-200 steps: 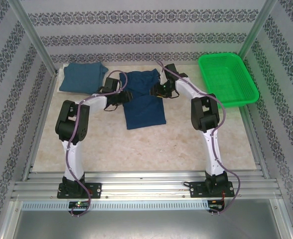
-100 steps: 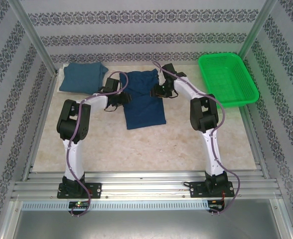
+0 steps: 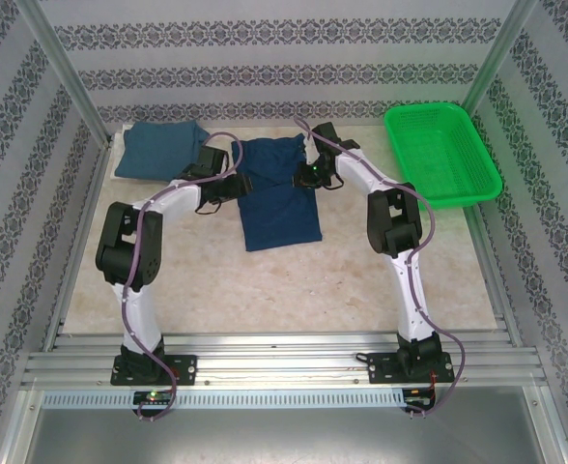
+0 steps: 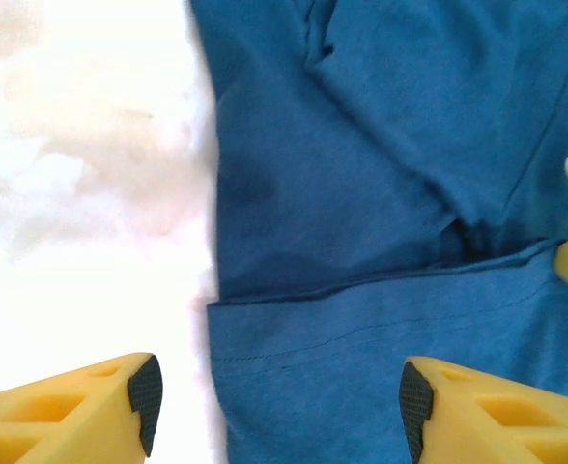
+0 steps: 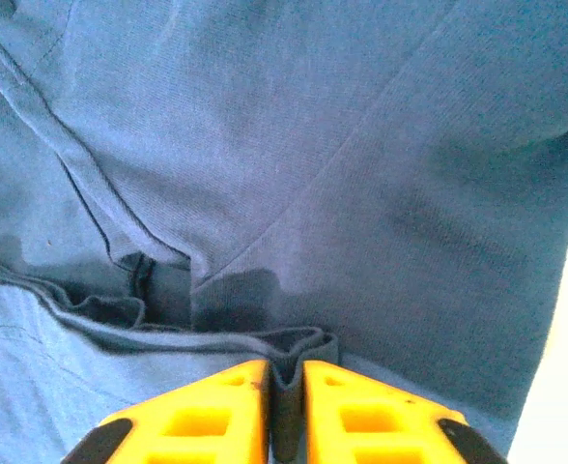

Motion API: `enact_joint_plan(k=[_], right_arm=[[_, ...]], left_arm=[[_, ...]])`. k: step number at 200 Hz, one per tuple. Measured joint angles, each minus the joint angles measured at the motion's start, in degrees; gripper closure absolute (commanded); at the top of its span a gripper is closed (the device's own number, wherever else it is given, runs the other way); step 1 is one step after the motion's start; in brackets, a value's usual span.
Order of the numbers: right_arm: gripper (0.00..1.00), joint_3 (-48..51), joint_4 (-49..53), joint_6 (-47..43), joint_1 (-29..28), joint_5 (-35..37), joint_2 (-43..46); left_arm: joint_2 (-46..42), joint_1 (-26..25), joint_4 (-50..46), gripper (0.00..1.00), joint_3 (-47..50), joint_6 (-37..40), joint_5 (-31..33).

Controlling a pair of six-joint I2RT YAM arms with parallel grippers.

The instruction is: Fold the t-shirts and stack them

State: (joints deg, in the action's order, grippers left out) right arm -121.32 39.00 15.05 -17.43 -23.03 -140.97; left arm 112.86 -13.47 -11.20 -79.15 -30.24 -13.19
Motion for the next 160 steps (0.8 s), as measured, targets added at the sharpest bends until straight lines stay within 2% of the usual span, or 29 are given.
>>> enact_joint_plan(k=[10, 48, 92, 109, 126, 160], right_arm=[[0.60, 0.00, -0.07, 0.42, 0.07, 0.07, 0.00], [0.55, 0.00, -0.09, -0.13, 0.07, 0.98, 0.00], [0.55, 0.11, 0.35, -0.96, 0.04, 2.75, 0.00], [0.56, 0.11, 0.59, -1.51, 0.04, 2.91, 0.00], [0.62, -0.02, 0.72, -1.64, 0.00, 2.86, -0.04], [0.89, -1.29, 0.87, -1.46, -0.46, 2.60, -0.63]], left_arm=[[0.28, 0.00, 0.09, 0.34, -0.17, -0.04, -0.09], [5.07, 0.00, 0.09, 0.41, -0.55, -0.59, -0.92], [7.96, 0.35, 1.92, 0.78, -2.27, -2.38, -2.45], [9.09, 0.04, 2.49, 0.84, -2.75, -2.47, -3.17], [9.49, -0.02, 2.71, 0.89, -2.91, -2.69, -3.41], [9.46, -0.15, 3.19, 0.94, -3.50, -2.82, -4.39]])
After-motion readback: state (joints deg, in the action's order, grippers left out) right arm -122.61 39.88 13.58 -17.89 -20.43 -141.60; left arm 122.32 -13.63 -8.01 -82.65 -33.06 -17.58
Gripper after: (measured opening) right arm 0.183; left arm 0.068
